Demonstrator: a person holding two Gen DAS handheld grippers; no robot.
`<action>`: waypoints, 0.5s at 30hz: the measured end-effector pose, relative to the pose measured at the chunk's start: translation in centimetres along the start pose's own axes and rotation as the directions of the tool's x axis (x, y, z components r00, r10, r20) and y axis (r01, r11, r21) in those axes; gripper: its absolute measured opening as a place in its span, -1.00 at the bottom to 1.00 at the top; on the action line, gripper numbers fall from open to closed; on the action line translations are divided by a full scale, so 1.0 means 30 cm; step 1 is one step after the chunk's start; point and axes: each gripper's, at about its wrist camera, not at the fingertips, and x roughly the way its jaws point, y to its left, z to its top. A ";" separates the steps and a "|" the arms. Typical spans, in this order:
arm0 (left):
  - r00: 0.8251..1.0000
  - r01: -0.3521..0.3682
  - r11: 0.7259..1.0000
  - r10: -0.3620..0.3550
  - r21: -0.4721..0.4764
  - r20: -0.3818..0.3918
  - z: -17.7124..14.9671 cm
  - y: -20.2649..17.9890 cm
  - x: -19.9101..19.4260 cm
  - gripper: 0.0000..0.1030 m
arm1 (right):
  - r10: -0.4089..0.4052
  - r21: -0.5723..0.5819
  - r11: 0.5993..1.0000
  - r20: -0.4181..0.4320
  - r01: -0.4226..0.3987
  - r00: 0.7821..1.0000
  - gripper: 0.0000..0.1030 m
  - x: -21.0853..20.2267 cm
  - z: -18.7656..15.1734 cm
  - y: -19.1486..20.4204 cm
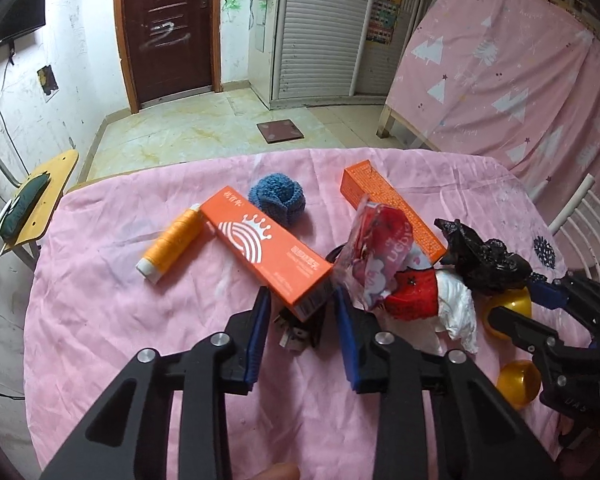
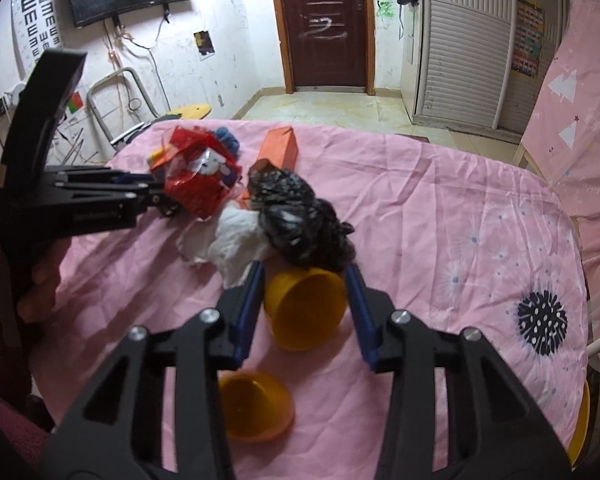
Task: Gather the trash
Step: 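Grasp the orange printed box with the left tool while the right tool grasps the yellow cup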
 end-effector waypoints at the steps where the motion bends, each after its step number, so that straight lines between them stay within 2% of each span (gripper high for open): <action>1: 1.000 0.001 1.000 -0.001 -0.005 0.008 -0.004 0.004 -0.010 -0.56 | 0.000 0.001 1.000 0.004 0.000 1.000 -0.22 -0.003 -0.002 -0.001; 8: 0.998 0.001 1.000 0.000 -0.010 0.059 -0.028 0.023 -0.084 -0.60 | -0.003 0.006 1.000 0.033 0.002 0.999 -0.22 -0.043 -0.010 -0.007; 15: 0.998 -0.029 0.998 0.032 -0.049 0.056 -0.049 0.051 -0.105 -0.64 | -0.001 -0.002 1.000 0.047 0.001 0.999 -0.22 -0.069 -0.021 0.002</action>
